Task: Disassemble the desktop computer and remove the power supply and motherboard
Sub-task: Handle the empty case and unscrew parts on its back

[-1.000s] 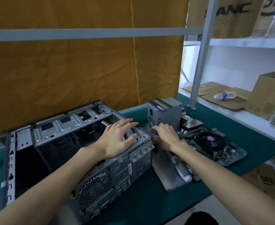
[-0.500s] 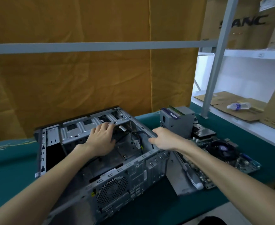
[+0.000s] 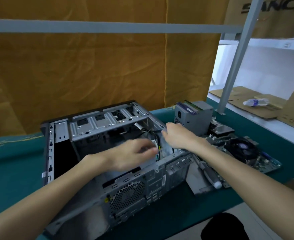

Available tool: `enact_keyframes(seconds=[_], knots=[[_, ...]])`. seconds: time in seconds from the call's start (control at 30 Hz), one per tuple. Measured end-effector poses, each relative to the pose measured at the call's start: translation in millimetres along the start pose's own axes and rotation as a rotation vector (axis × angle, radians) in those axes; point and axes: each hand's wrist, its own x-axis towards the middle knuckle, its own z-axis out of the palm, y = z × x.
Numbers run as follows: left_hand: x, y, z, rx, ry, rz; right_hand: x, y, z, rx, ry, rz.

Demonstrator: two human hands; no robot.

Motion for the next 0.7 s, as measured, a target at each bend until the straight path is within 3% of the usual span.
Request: enact_keyframes(seconds=[0.07, 0.17, 0.37, 0.57, 0.7], knots=[[-14, 17, 9, -0.042, -0.154, 0.015, -5, 2, 2, -0.011, 0.036, -0.002], [-23, 30, 16, 0.059, -0.172, 0.088, -14, 1, 2, -0.034, 0.05, 0.007], [-41, 41, 18, -0.045, -0.241, 0.15, -50, 23, 6, 0.032, 0.04, 0.02], [-31, 60, 40, -0.11, 0.061, 0.017, -102, 58, 12, 0.666, -0.079, -0.158], [-35, 60, 48, -0.001, 0.138, 0.046, -119, 75, 29, 0.753, -0.017, -0.28]])
